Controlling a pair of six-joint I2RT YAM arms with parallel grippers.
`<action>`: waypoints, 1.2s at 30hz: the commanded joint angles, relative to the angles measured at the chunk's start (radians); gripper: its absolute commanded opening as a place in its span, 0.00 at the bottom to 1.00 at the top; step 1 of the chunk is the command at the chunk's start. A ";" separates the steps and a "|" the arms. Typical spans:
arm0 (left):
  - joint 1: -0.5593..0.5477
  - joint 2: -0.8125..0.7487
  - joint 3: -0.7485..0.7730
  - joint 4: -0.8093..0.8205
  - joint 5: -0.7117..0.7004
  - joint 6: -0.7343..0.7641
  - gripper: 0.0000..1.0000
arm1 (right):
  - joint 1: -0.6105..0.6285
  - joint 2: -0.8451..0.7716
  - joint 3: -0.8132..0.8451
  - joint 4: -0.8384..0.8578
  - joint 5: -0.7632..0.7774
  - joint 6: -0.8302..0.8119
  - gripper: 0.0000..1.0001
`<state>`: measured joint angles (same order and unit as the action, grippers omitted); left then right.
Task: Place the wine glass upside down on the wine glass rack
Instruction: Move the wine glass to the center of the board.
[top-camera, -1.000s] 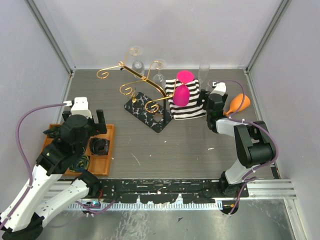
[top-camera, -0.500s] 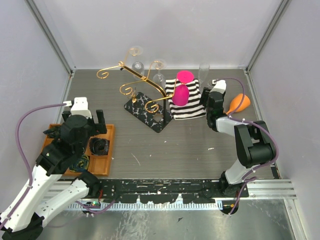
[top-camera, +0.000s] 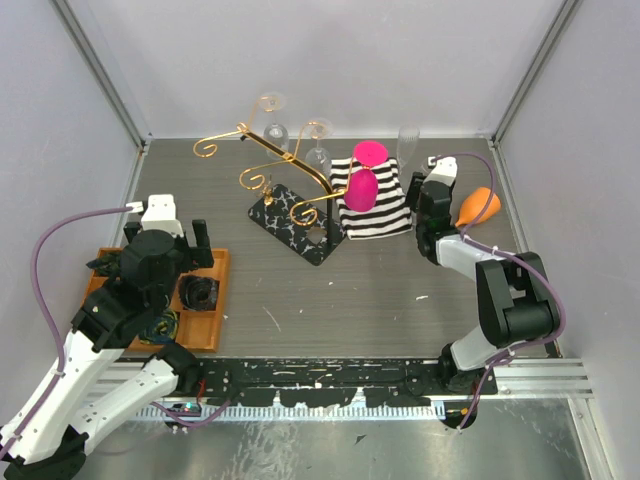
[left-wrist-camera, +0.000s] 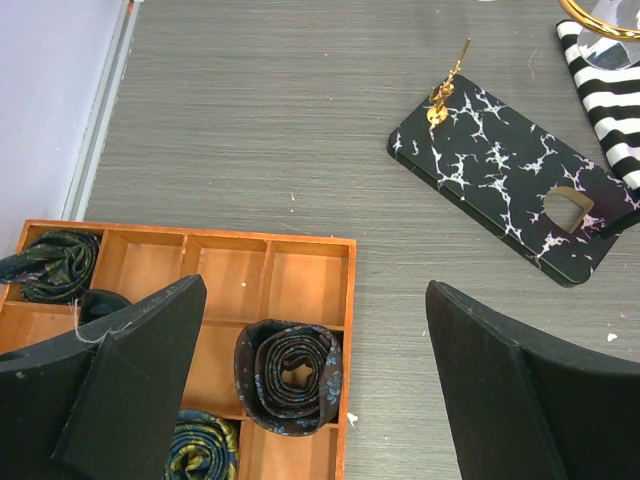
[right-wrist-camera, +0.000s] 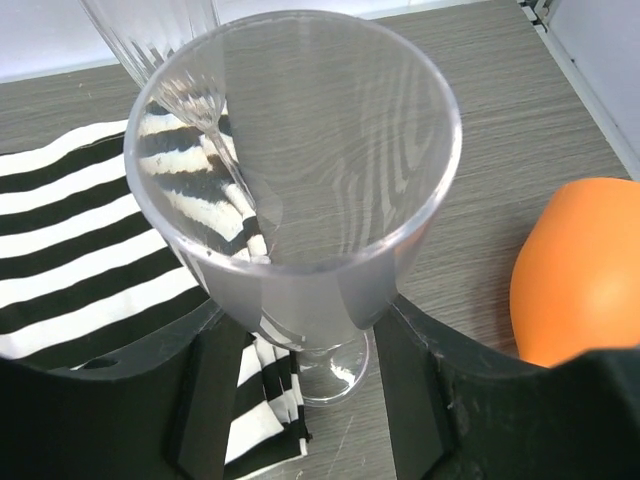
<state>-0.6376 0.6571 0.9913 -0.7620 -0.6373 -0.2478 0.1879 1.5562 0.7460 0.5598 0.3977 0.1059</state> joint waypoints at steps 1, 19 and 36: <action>0.001 -0.010 -0.017 0.016 0.004 -0.008 0.98 | -0.003 -0.085 0.004 0.030 0.030 -0.007 0.57; 0.001 0.012 -0.017 0.030 0.046 -0.010 0.98 | -0.003 -0.243 -0.100 -0.081 0.072 0.055 0.55; 0.001 -0.018 -0.020 0.027 0.053 -0.015 0.98 | 0.026 -0.455 -0.220 -0.242 0.033 0.144 0.55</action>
<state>-0.6376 0.6518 0.9913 -0.7609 -0.5919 -0.2550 0.1925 1.1549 0.5358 0.3103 0.4404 0.2211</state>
